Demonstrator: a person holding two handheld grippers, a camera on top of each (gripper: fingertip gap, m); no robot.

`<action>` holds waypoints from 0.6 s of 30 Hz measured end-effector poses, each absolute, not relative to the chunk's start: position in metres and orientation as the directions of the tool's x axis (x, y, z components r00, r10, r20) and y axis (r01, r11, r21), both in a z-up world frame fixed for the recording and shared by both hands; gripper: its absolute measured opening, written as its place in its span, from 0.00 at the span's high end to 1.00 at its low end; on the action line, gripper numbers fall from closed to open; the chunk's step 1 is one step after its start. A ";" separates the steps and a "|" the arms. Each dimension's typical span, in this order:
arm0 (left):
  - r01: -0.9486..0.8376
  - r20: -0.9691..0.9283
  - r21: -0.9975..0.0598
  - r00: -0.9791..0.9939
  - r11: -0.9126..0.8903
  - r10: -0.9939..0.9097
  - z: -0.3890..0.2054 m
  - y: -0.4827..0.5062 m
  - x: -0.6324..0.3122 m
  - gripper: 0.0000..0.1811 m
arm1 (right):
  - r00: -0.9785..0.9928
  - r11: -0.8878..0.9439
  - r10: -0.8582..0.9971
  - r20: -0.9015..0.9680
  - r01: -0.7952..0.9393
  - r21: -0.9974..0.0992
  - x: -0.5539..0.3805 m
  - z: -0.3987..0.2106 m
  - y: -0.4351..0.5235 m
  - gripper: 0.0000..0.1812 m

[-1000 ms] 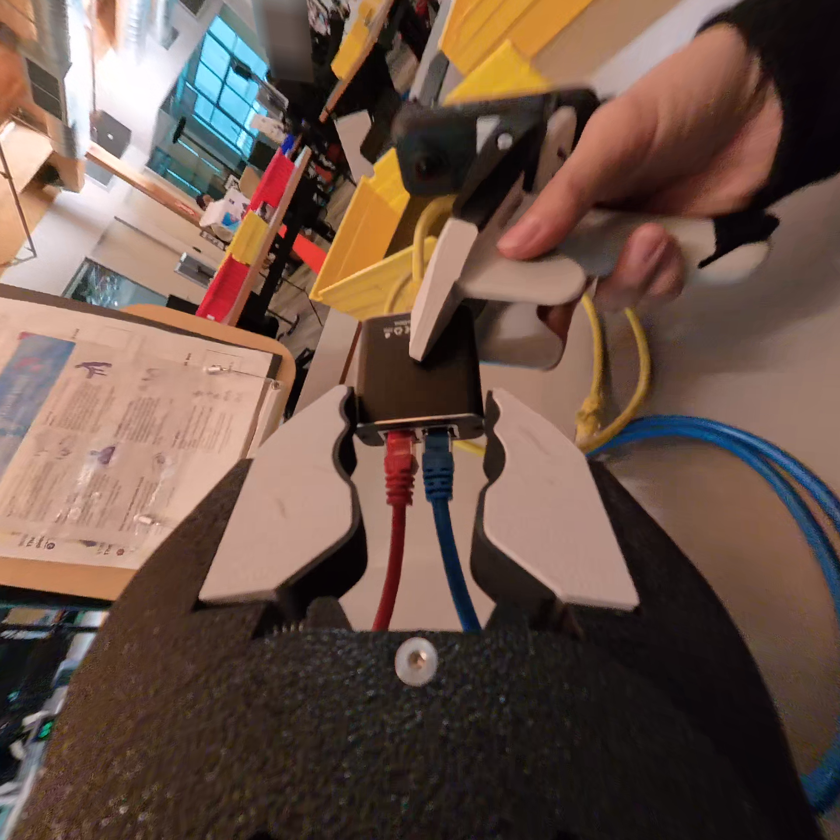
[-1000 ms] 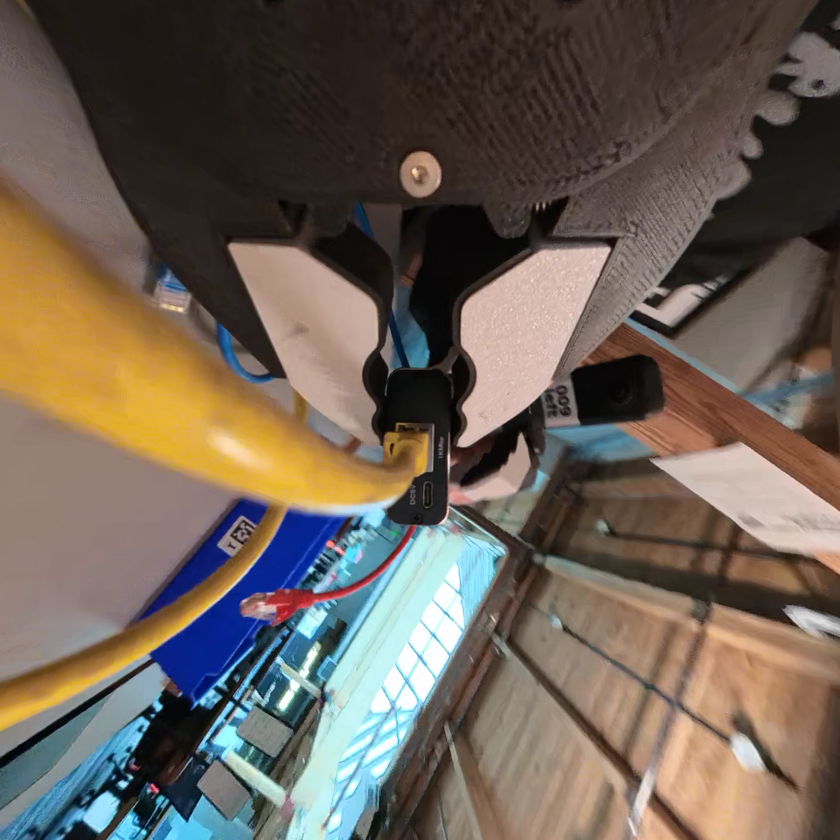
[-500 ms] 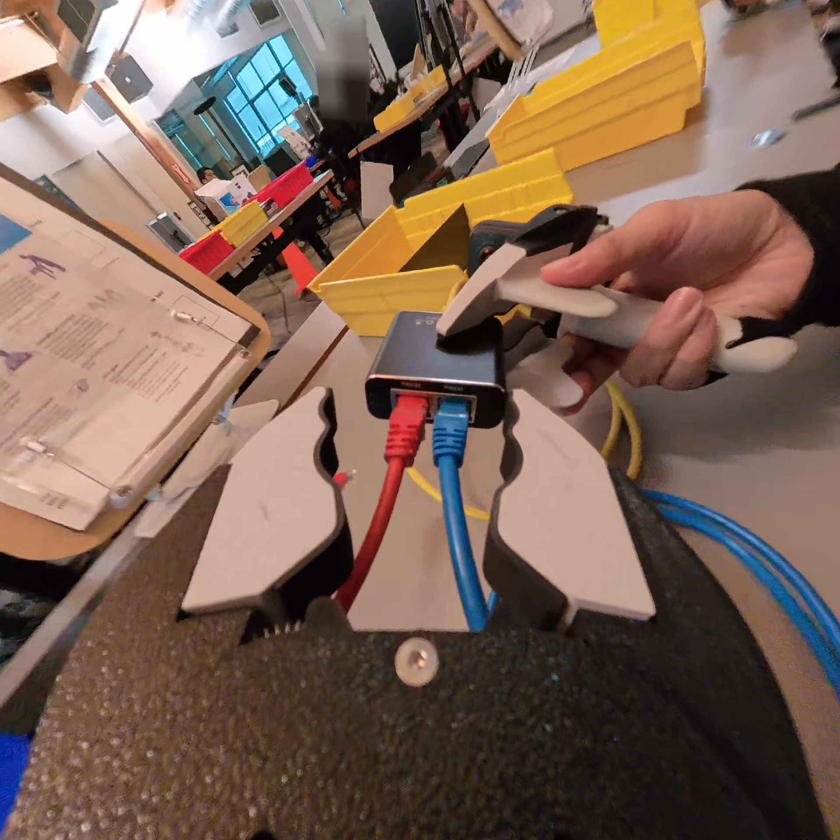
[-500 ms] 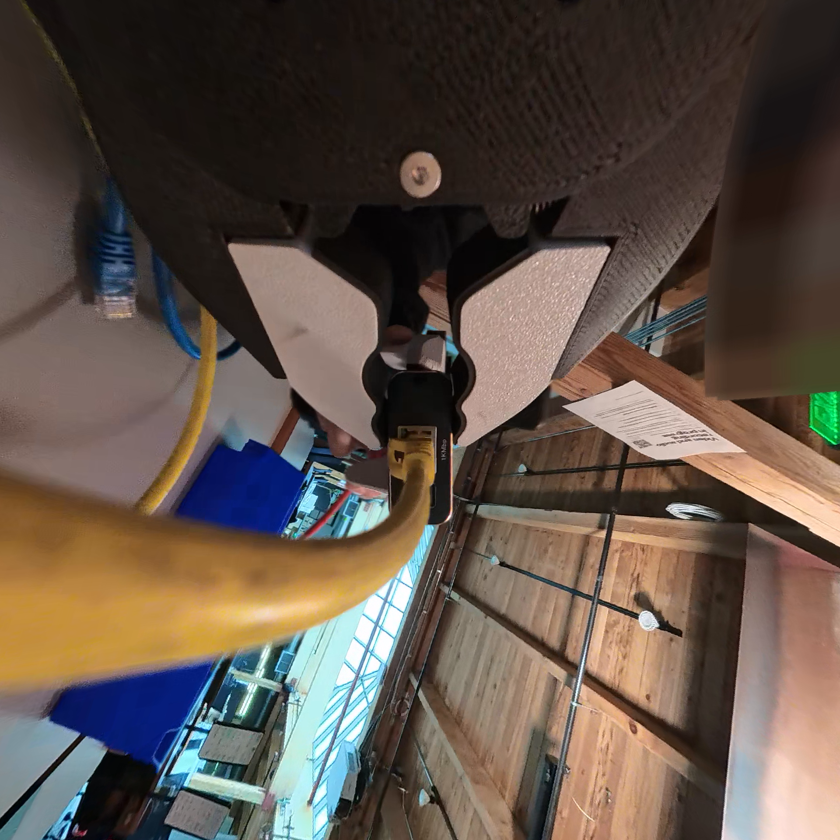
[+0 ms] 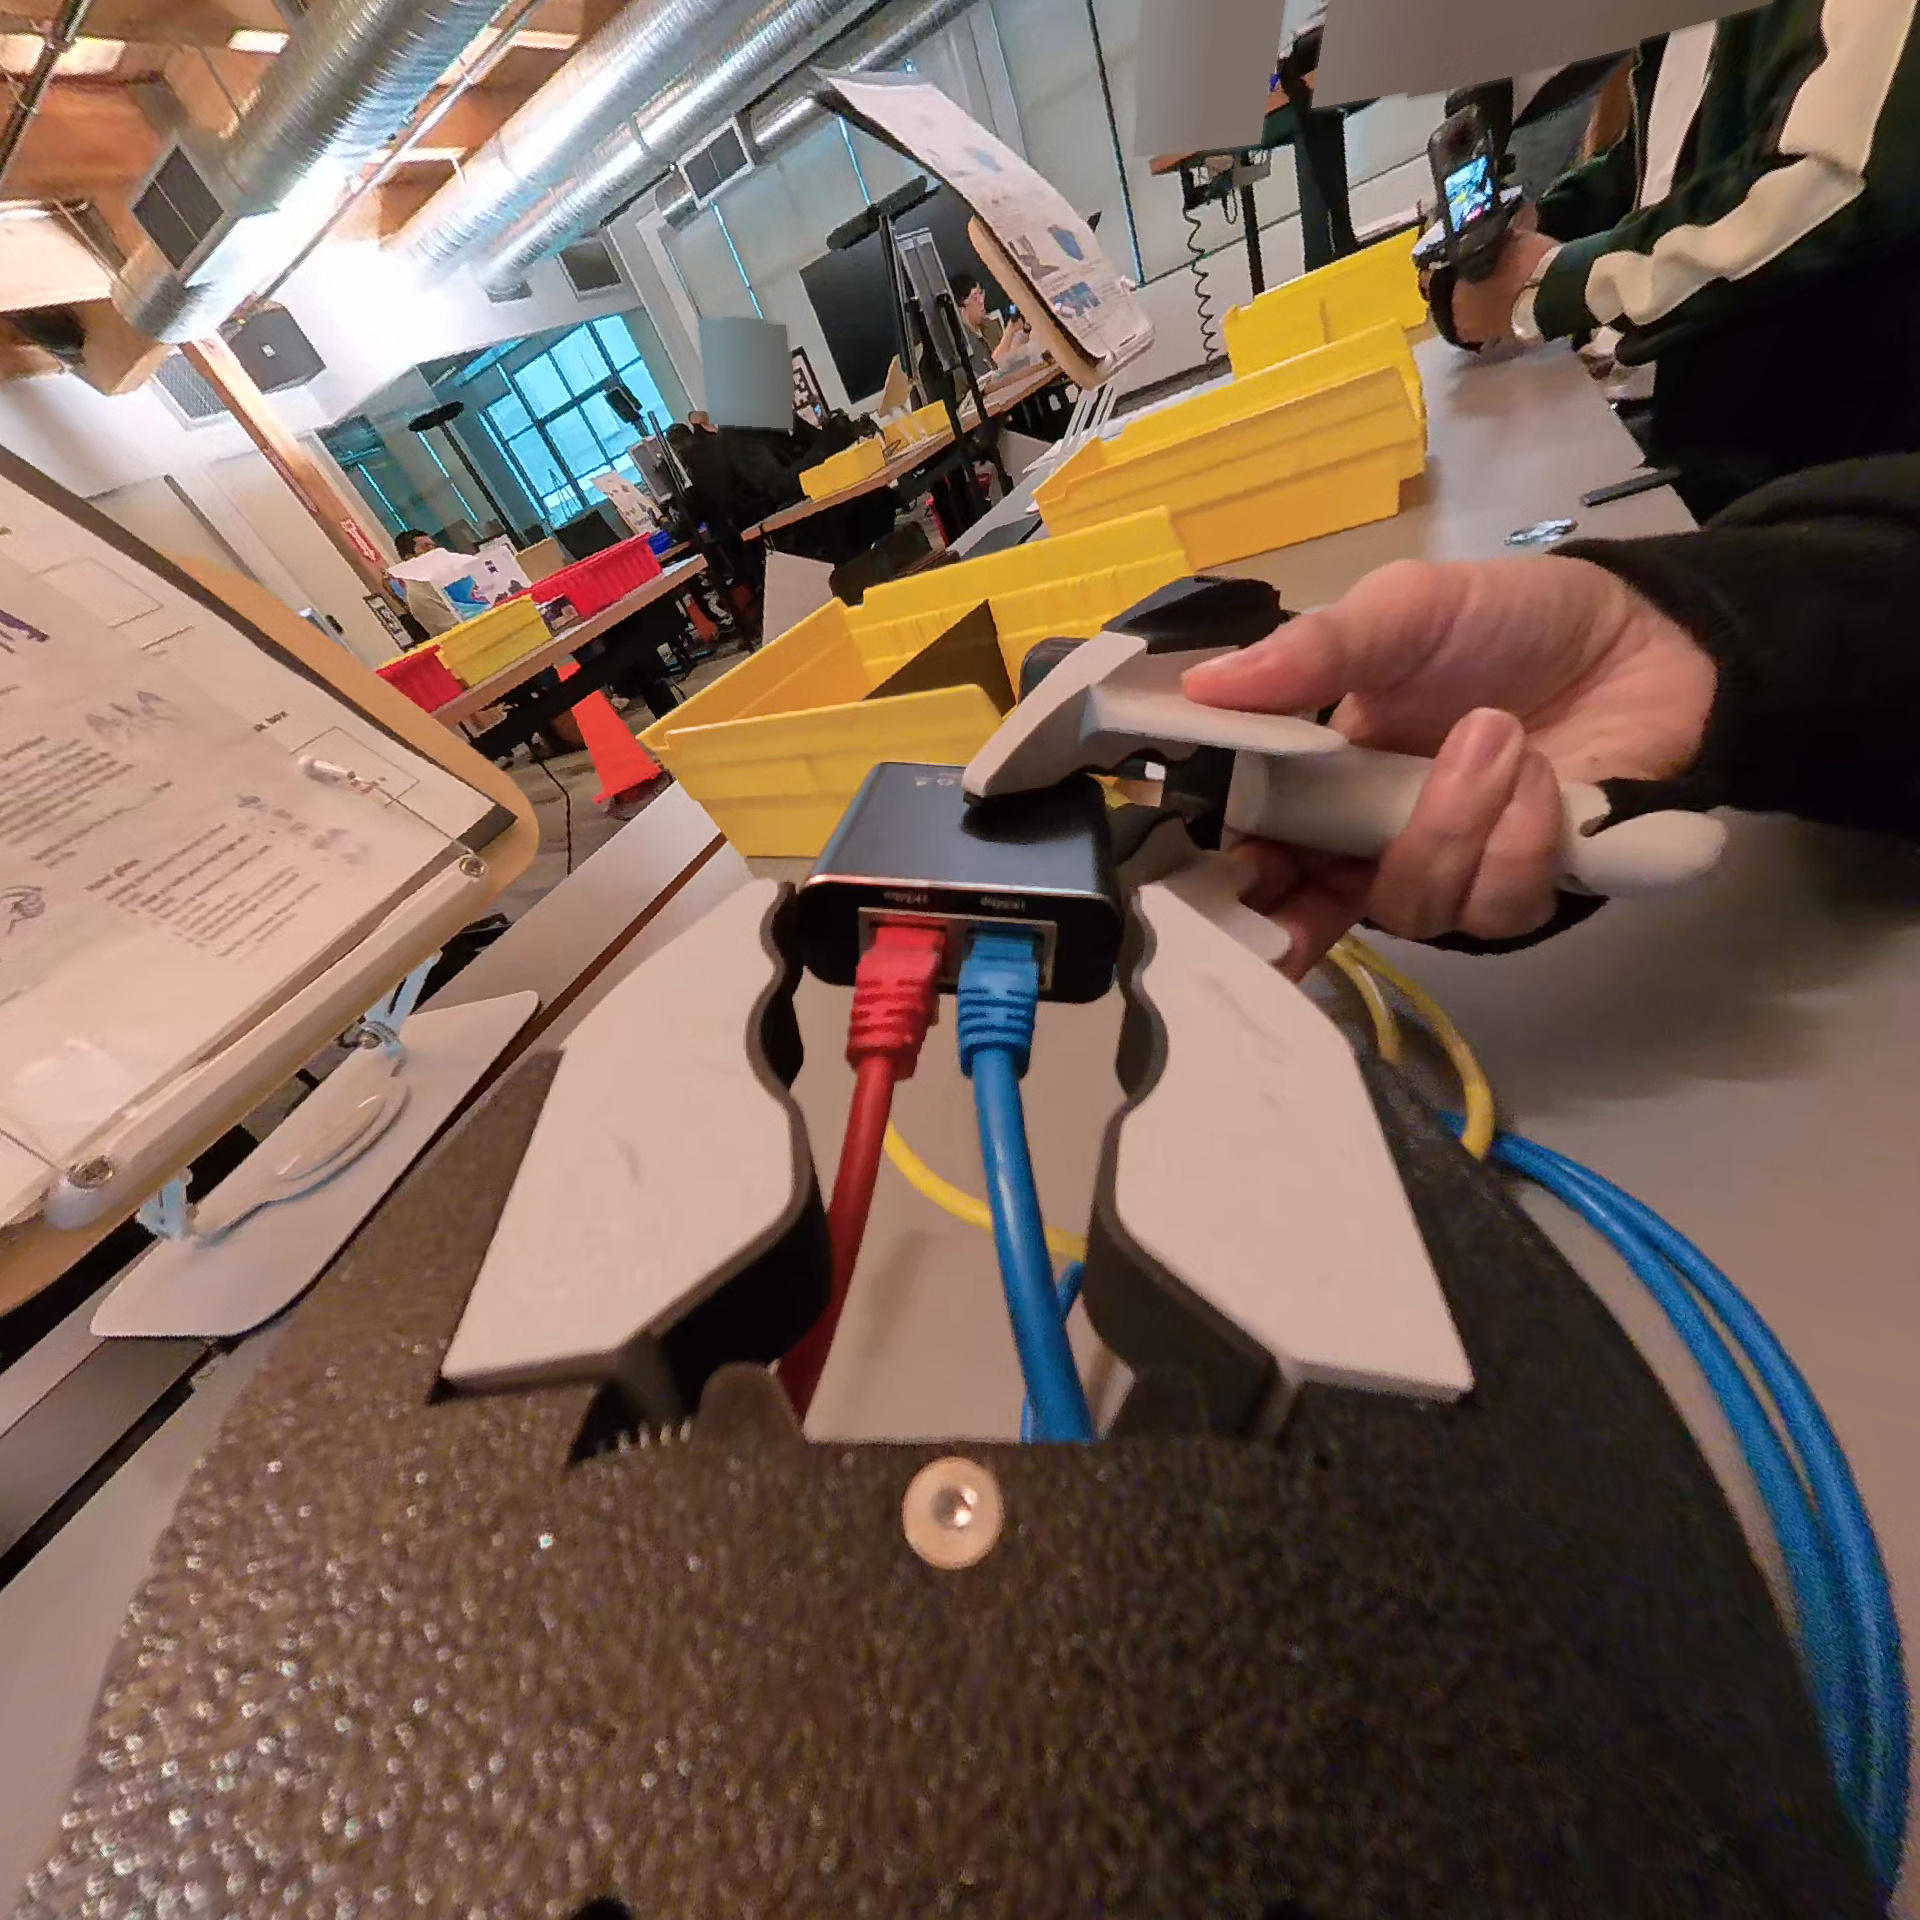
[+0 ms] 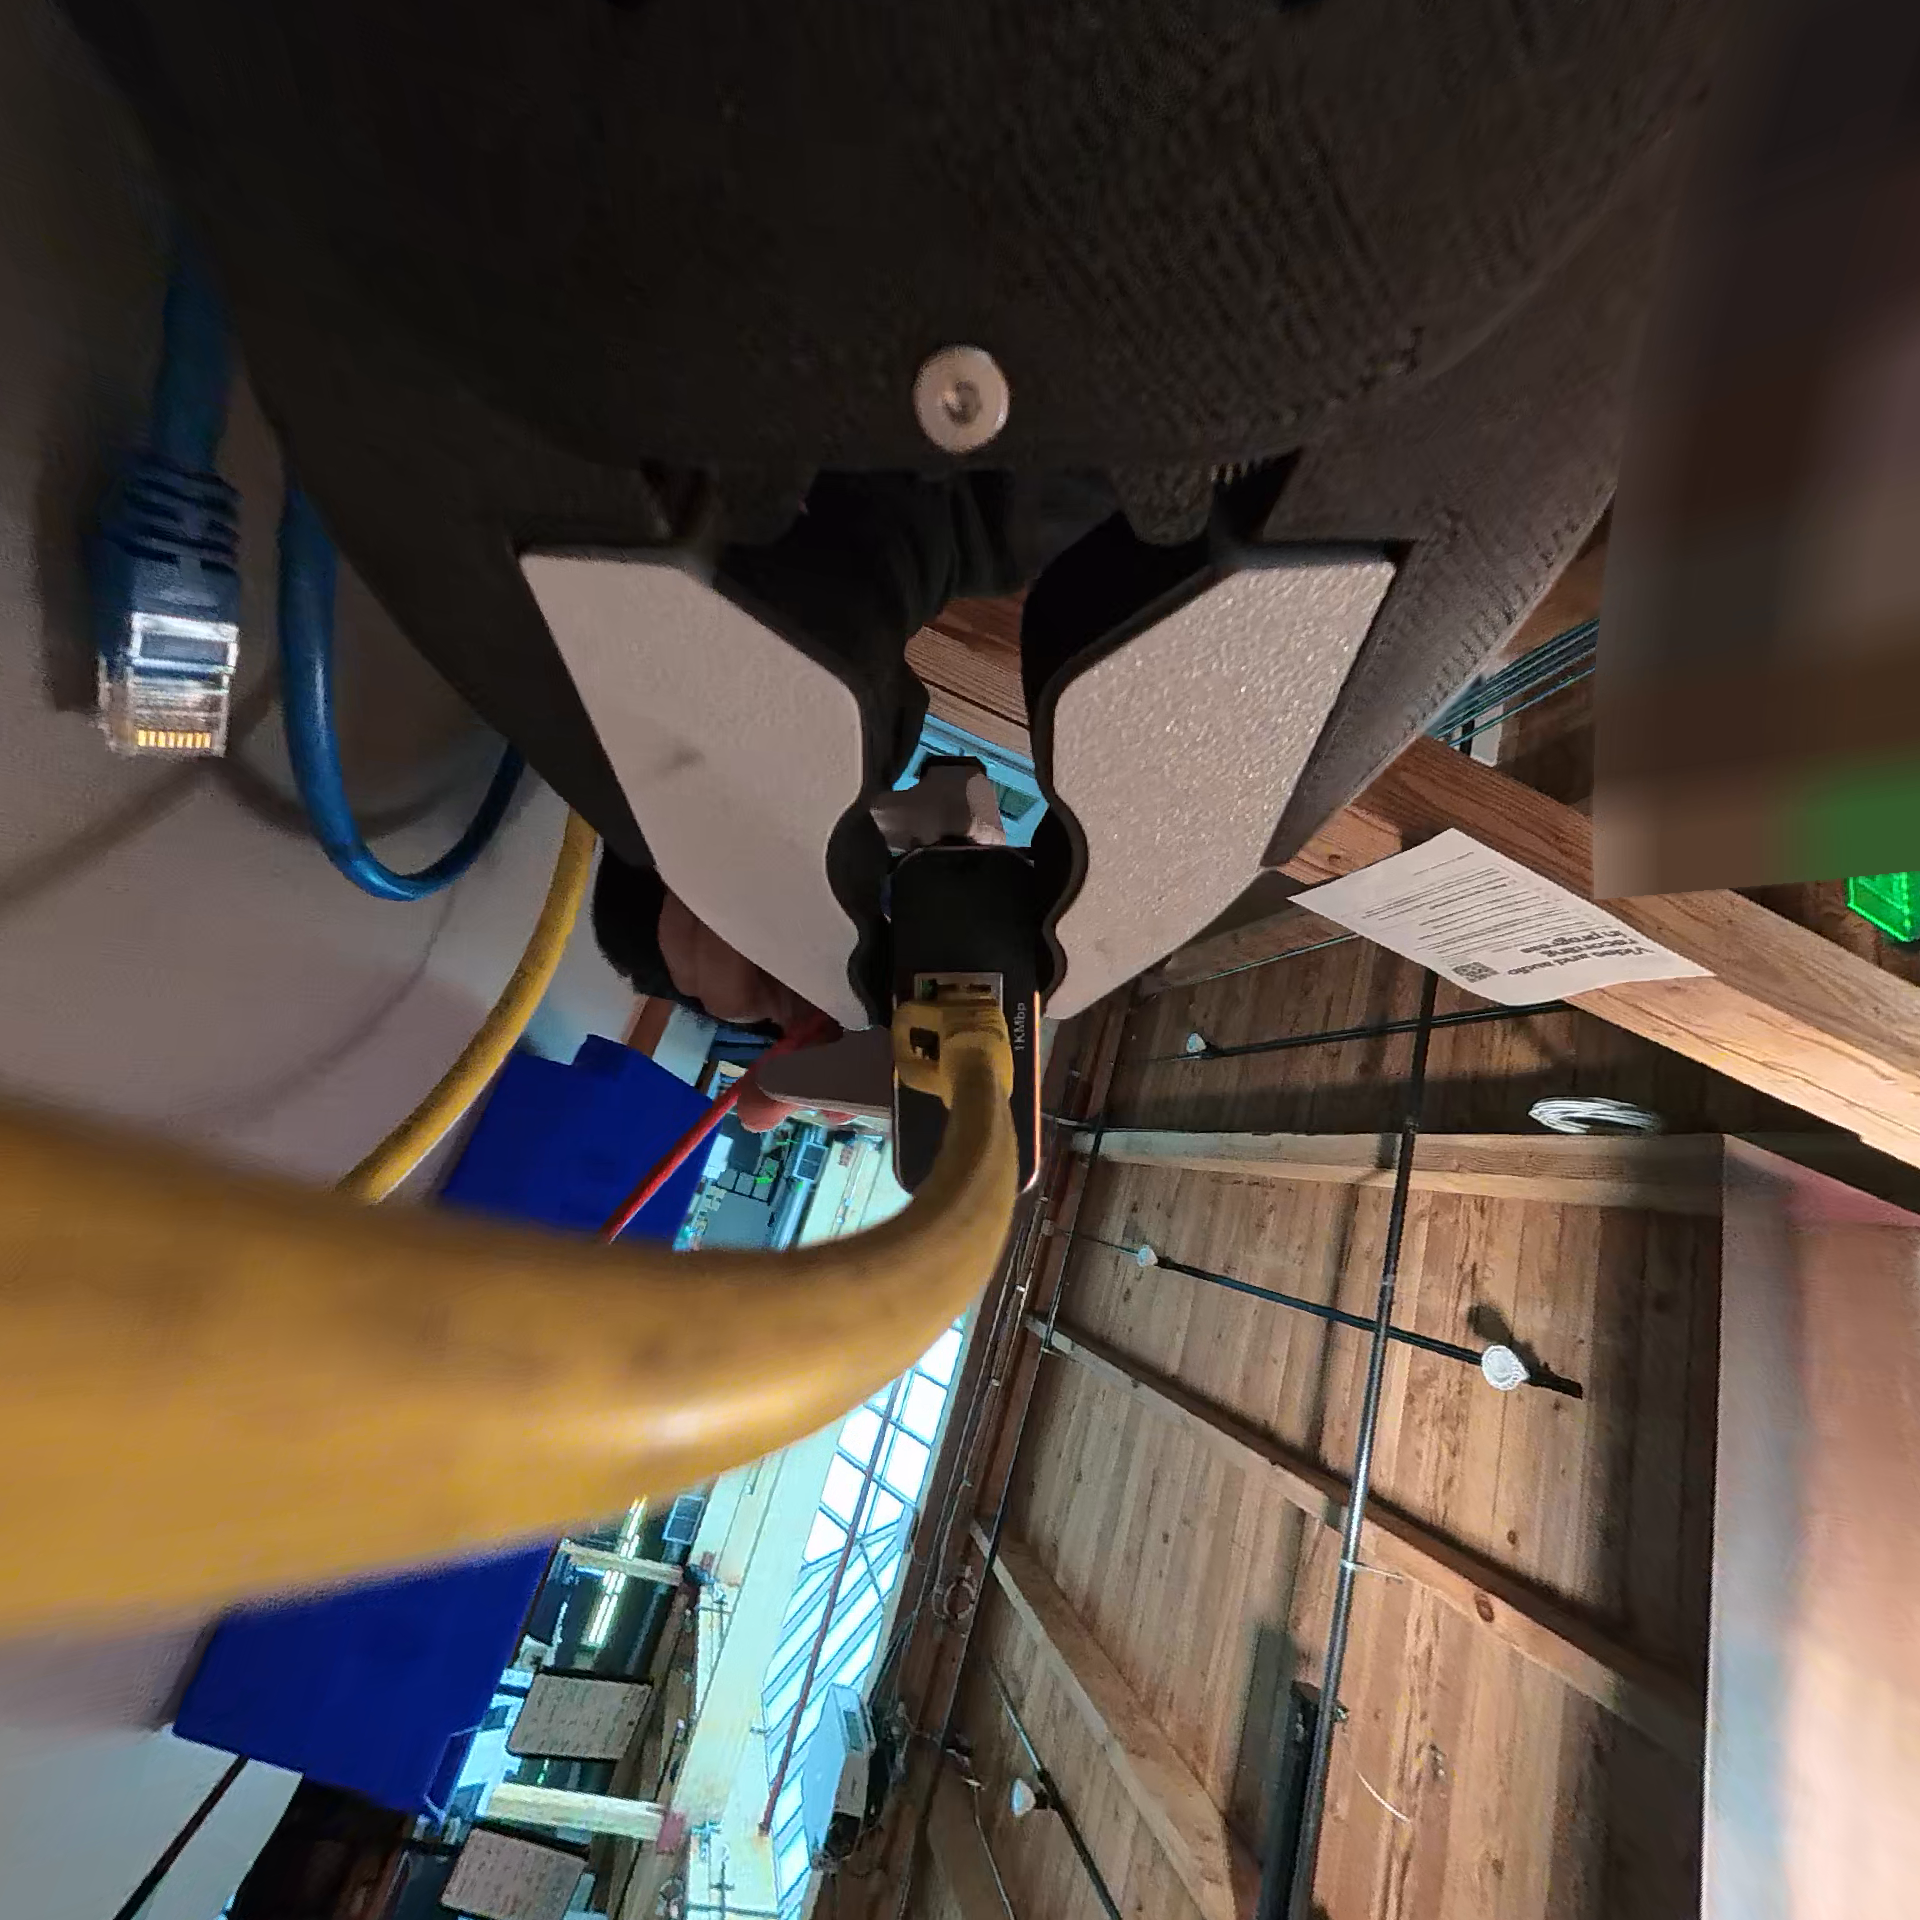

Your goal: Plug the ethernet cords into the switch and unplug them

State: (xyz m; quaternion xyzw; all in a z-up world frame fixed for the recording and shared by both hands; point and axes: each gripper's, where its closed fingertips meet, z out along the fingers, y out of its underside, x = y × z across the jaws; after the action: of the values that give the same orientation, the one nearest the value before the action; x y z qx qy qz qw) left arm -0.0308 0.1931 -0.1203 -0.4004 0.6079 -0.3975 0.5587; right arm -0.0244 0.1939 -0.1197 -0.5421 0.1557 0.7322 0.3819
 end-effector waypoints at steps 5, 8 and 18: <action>-0.034 -0.309 -0.950 -0.056 0.312 -0.949 -0.132 0.196 -0.036 0.68 | -0.099 -0.660 0.368 -0.925 -0.728 -0.185 -0.030 -0.130 0.196 0.87; -0.036 -0.254 -0.966 -0.068 0.257 -0.965 -0.140 0.196 -0.039 0.68 | -0.081 -0.661 0.360 -0.930 -0.726 -0.192 -0.033 -0.135 0.195 0.87; 0.088 -0.286 -0.956 -0.048 0.281 -0.957 -0.136 0.191 -0.050 0.68 | 0.002 -0.644 0.382 -0.924 -0.717 -0.268 -0.048 -0.124 0.192 0.87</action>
State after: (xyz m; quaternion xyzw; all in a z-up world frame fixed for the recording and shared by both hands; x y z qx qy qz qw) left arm -0.0501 0.1910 -0.1359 -0.3872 0.5610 -0.4577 0.5709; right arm -0.0479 0.1921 -0.1240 -0.5858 0.1428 0.6919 0.3971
